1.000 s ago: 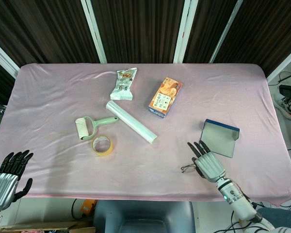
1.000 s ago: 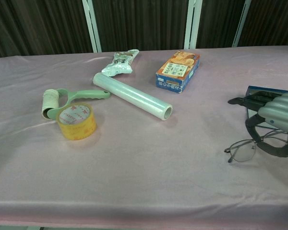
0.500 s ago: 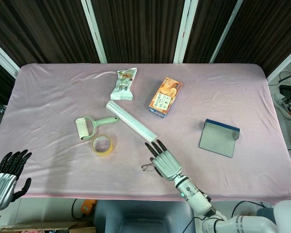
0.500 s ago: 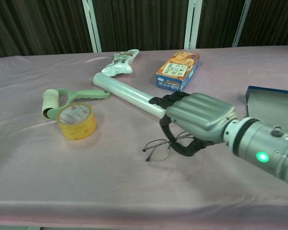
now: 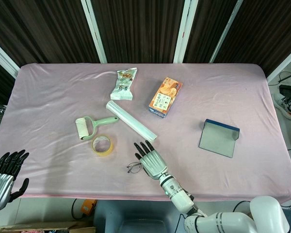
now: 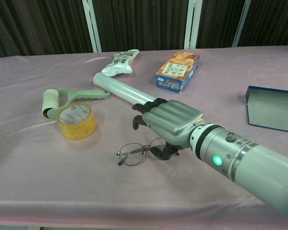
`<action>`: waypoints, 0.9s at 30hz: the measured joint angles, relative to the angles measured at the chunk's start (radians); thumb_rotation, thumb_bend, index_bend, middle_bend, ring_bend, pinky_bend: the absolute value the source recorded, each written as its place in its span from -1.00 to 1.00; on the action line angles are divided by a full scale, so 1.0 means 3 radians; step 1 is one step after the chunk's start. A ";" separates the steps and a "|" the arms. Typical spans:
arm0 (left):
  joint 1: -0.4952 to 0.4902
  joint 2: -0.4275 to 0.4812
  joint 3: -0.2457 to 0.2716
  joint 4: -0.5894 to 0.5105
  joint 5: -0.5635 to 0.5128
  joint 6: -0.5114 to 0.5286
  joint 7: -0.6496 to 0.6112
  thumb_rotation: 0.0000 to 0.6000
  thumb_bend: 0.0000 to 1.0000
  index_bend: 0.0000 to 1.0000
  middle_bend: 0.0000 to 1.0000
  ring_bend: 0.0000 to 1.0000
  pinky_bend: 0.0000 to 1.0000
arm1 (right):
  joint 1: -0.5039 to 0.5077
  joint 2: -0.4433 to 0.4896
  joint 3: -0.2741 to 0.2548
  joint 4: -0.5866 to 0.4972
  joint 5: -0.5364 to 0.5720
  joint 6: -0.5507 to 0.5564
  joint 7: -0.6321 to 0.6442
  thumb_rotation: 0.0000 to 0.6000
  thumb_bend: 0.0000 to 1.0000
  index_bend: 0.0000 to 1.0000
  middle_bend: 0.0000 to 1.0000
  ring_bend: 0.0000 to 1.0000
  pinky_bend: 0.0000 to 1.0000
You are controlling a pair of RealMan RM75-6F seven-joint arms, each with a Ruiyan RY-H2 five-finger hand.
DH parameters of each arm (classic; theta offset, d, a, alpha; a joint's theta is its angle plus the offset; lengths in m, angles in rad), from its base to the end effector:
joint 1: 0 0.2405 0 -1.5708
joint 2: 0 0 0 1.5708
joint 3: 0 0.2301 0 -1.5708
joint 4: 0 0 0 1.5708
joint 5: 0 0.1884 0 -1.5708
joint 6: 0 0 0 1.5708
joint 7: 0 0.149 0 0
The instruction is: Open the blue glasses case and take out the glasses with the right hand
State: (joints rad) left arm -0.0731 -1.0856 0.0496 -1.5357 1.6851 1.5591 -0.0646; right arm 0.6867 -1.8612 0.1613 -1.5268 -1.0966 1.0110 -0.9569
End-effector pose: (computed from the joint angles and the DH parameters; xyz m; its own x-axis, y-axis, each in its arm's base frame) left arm -0.2758 0.1589 0.1681 0.4444 0.0361 0.8951 0.8844 -0.1765 -0.4320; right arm -0.0708 -0.2564 -0.0783 0.6838 -0.1672 0.7103 -0.6626 -0.5501 0.5083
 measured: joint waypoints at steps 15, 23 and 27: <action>0.0033 -0.0013 0.0014 0.0018 0.0059 0.0090 -0.0026 1.00 -0.14 -1.00 -0.92 -0.90 -0.90 | -0.0850 0.1598 -0.0798 -0.0917 -0.0814 0.1256 0.0355 1.00 -0.25 -0.87 -1.00 -1.00 -1.00; 0.0040 -0.0067 0.0007 -0.0005 0.0056 0.0075 0.0196 1.00 -0.14 -1.00 -0.92 -0.99 -0.93 | -0.1597 0.2041 -0.1190 -0.0588 -0.1279 0.2081 0.1689 1.00 -0.26 -0.84 -1.00 -1.00 -1.00; 0.0030 -0.0102 0.0021 -0.0024 0.0062 0.0017 0.0286 1.00 -0.15 -1.00 -0.92 -1.00 -0.94 | -0.1821 0.2042 -0.1148 -0.0178 -0.1341 0.2310 0.2435 1.00 -0.26 -0.89 -1.00 -1.00 -1.00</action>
State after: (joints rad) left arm -0.0642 -1.1163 0.0559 -1.5430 1.7036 1.5642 0.0211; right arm 0.1403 -1.2487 -0.1831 -1.5802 -1.4989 1.7040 -0.2263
